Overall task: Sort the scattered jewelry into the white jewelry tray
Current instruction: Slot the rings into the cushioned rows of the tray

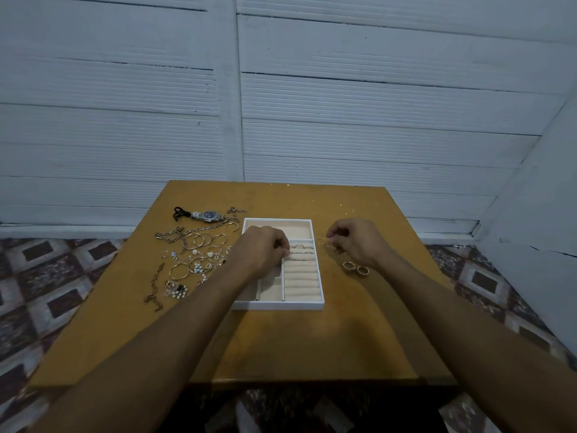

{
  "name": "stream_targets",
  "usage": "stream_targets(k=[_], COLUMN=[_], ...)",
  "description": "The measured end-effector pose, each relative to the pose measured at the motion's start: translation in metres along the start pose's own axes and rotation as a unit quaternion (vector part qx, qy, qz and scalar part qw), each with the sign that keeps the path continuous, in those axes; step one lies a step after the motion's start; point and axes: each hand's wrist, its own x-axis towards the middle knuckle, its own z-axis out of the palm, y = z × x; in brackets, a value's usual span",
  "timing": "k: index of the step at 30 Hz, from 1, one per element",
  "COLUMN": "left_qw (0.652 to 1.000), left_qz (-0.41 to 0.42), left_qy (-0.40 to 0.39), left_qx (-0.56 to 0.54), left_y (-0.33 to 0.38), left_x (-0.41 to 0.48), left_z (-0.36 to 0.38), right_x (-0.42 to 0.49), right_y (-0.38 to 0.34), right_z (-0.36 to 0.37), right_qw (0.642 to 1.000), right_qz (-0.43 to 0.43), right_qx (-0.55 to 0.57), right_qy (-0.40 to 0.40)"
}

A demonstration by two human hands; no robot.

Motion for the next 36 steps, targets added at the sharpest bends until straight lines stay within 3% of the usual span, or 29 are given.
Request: stream_targets(k=[13, 36], left_qw=[1.0, 1.0], left_qz=[0.005, 0.009], left_qy=[0.012, 0.026], left_qx=[0.012, 0.014], left_y=[-0.001, -0.006], left_x=[-0.013, -0.014], left_z=[-0.004, 0.008], right_x=[-0.015, -0.021], right_y=[-0.017, -0.006], right_z=[0.036, 0.047], right_qw=[0.981, 0.939], right_qz=[-0.095, -0.19], right_qx=[-0.169, -0.281], right_qy=[-0.007, 0.057])
